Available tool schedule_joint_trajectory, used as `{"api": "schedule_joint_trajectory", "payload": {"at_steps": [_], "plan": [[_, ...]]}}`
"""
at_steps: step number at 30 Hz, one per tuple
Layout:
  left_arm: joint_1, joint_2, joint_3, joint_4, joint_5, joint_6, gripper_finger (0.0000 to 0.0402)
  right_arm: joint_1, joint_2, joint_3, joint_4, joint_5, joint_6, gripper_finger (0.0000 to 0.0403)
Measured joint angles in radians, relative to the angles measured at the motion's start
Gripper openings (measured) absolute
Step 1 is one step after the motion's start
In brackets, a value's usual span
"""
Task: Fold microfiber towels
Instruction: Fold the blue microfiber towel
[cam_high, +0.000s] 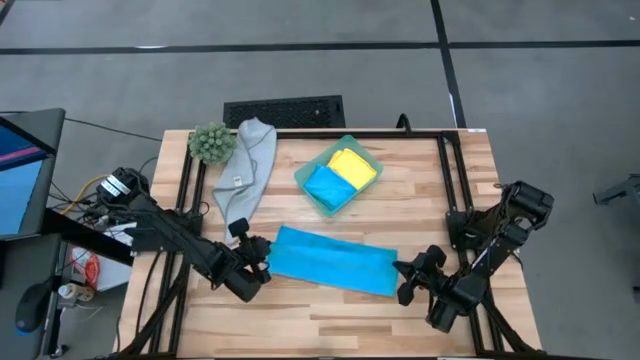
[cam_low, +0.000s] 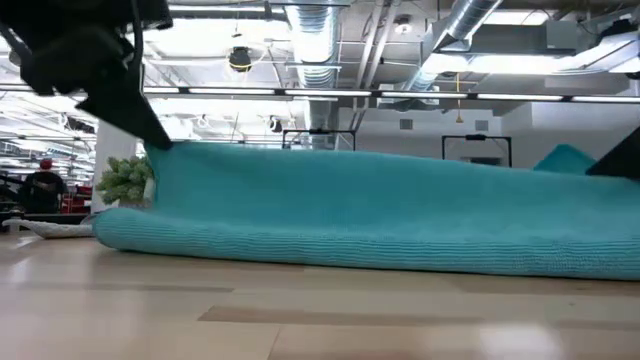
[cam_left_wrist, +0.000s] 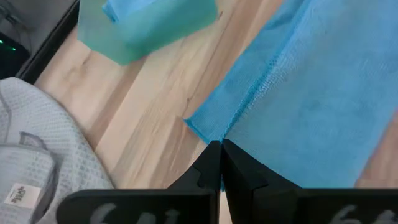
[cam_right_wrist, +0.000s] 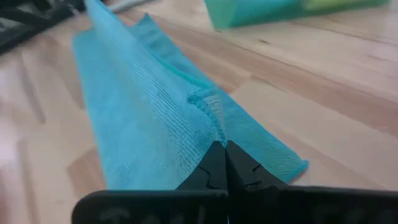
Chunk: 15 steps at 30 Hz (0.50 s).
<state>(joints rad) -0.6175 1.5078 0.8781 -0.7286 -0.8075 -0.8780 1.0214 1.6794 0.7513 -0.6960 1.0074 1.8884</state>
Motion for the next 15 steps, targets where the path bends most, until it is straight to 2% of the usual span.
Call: {"api": "schedule_joint_trajectory", "payload": {"at_steps": [7, 15], "plan": [[0.031, 0.0, -0.069, 0.116, -0.008, 0.021, 0.0, -0.051, 0.063, 0.001, 0.023, -0.091, 0.0, 0.0003], [0.064, 0.0, -0.119, 0.267, -0.012, 0.101, 0.0, -0.077, 0.073, 0.002, 0.011, -0.095, -0.004, 0.0005]]}}
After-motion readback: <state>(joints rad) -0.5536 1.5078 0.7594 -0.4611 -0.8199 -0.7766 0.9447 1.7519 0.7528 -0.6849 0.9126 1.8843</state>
